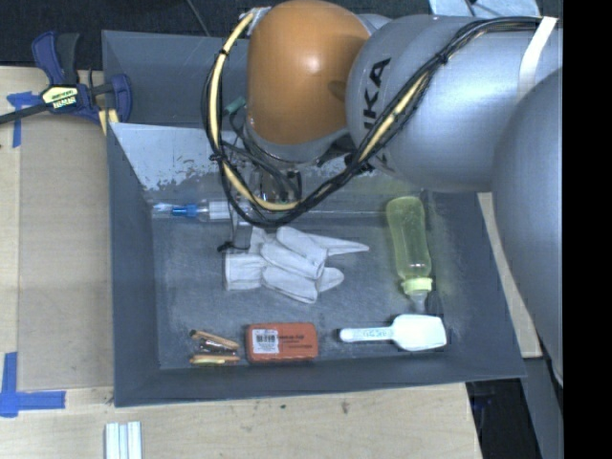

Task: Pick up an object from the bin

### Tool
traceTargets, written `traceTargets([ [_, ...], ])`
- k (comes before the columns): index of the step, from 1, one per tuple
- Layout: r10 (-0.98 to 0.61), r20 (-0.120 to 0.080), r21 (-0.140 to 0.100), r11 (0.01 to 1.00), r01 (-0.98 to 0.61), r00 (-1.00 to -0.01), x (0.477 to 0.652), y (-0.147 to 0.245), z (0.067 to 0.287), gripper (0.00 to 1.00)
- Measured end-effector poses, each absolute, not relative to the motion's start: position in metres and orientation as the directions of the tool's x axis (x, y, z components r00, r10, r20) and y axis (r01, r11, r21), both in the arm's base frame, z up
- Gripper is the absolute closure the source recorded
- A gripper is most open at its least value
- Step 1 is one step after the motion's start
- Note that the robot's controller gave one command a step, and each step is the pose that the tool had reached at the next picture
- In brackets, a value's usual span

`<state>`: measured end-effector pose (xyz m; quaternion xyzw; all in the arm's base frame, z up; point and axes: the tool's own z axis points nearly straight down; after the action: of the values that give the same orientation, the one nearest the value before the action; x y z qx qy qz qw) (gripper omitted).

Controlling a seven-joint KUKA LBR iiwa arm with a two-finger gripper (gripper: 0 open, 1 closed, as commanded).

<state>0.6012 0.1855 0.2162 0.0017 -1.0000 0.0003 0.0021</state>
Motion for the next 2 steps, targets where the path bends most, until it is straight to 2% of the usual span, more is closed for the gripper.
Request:
traceTargets([
  [1, -0.001, -0.003, 0.001, 1.000, -0.001, -1.000, 0.602, 0.185, 0.221, 0.00],
  [2, -0.033, -0.010, 0.003, 0.999, -0.033, -0.999, 0.608, 0.153, 0.175, 0.00],
])
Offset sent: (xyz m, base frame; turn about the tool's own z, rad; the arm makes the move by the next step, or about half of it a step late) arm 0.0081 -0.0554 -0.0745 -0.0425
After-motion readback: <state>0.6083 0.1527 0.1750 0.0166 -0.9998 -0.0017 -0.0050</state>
